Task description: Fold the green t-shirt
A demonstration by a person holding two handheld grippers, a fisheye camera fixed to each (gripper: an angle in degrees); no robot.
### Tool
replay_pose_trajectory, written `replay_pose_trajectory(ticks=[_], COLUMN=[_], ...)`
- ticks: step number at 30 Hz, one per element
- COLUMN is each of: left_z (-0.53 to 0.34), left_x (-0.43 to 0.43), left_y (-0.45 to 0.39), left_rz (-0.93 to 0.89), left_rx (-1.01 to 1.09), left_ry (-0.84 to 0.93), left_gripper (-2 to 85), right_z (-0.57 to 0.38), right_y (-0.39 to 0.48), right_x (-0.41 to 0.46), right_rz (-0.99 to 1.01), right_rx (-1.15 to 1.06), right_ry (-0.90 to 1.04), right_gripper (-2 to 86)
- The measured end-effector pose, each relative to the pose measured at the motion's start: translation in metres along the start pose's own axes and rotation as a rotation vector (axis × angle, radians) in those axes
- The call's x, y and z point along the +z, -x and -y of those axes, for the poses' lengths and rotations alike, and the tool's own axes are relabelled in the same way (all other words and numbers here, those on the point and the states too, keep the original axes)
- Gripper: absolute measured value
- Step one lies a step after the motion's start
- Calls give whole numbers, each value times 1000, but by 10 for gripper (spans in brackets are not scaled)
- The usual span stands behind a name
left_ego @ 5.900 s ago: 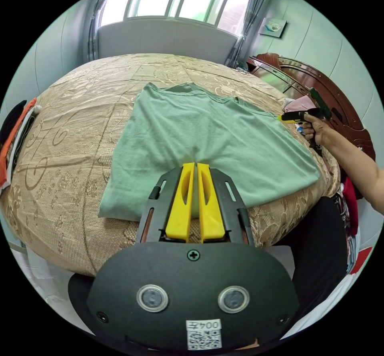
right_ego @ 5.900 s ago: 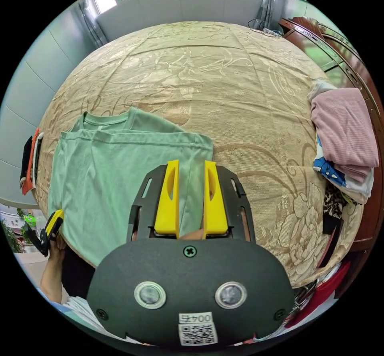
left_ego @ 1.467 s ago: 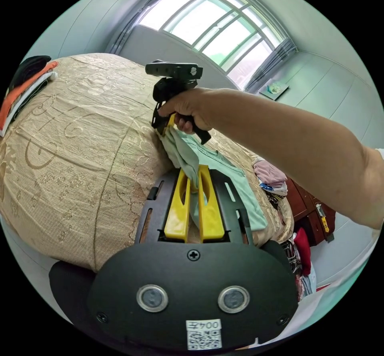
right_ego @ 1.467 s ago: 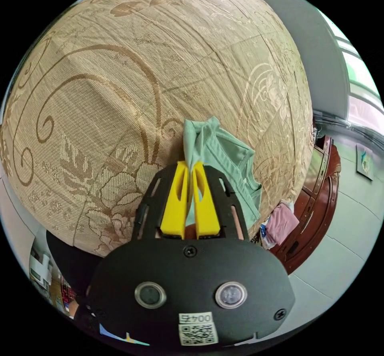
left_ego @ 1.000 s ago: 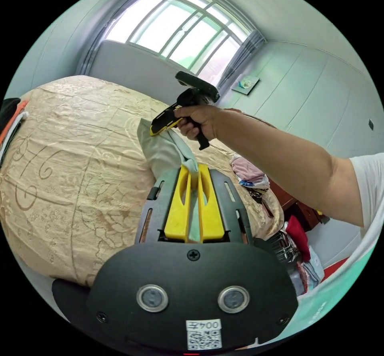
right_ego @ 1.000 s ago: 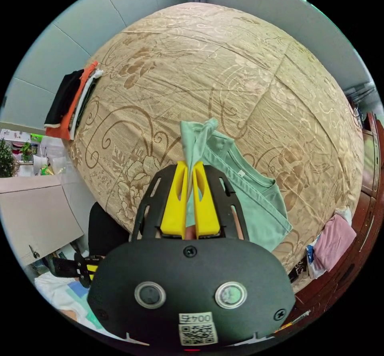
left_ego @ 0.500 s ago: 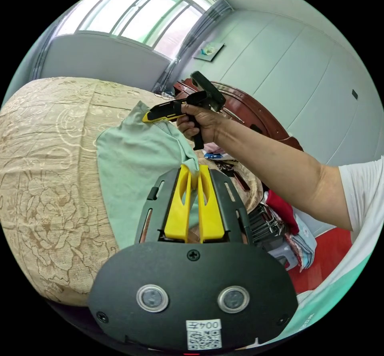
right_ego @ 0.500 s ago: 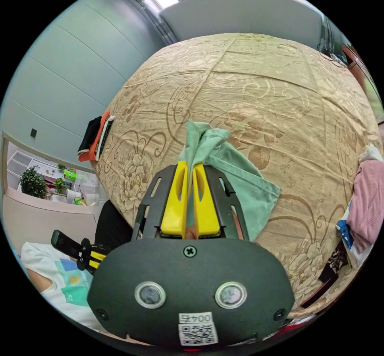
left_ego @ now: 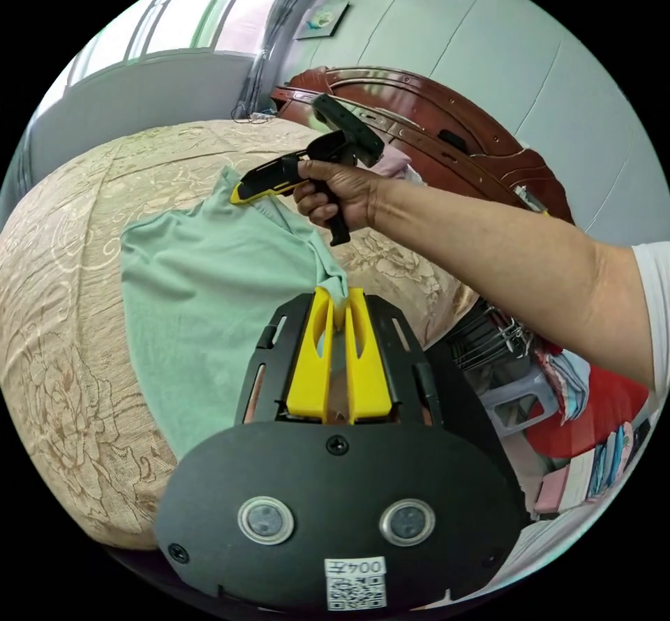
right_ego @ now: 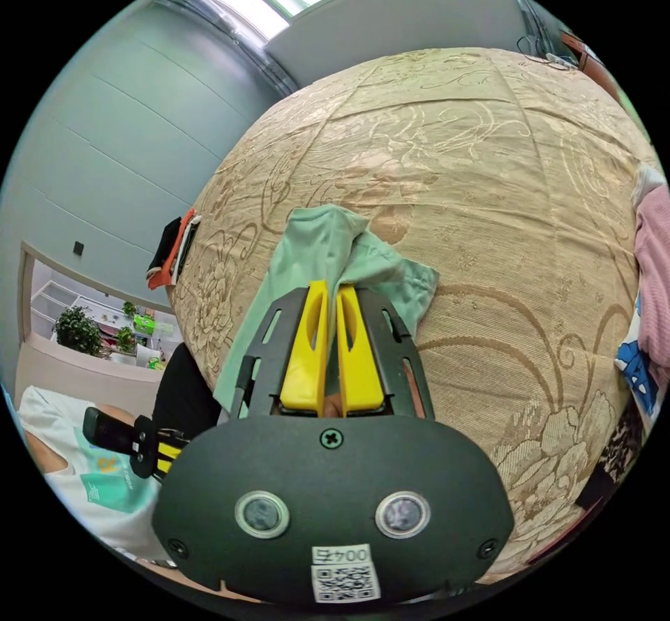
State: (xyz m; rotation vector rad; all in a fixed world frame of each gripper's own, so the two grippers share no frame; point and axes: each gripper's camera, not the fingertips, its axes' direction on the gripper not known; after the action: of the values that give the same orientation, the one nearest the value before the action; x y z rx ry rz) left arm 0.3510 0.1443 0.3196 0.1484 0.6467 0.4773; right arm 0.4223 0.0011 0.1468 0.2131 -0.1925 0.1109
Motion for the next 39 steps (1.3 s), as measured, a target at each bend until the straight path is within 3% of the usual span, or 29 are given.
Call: replay_pose_trajectory(ticks=[6, 11, 17, 21, 25, 28, 35, 39], left_z=[0, 3, -28, -61, -81, -82, -108, -113], left_x=[52, 25, -24, -9, -10, -37, -72, -75], left_y=[-25, -28, 43, 87, 98, 96, 110, 102], left_rz=[-44, -128, 12, 51, 26, -7, 50, 113], left_rx=[83, 89, -40, -125, -166, -173, -184, -108], left_ry=[159, 62, -19, 128, 126, 18, -27, -10], left_gripper=[90, 117, 102, 91, 81, 80, 80, 81], right_z=[-66, -141, -182, -182, -201, -222, -302, -320], right_y=[-50, -57, 9, 20, 12, 41, 131, 140], right_x=[17, -31, 17, 76, 64, 45, 33, 49], right_rz=[27, 41, 22, -153, -47, -42, -324, -297], right_rx=[135, 247, 122, 140, 298, 259, 197, 266], right_ry=[-122, -407, -211, -30, -155, -190, -121, -93], right_gripper=[41, 12, -7, -7, -6, -4, 51, 82])
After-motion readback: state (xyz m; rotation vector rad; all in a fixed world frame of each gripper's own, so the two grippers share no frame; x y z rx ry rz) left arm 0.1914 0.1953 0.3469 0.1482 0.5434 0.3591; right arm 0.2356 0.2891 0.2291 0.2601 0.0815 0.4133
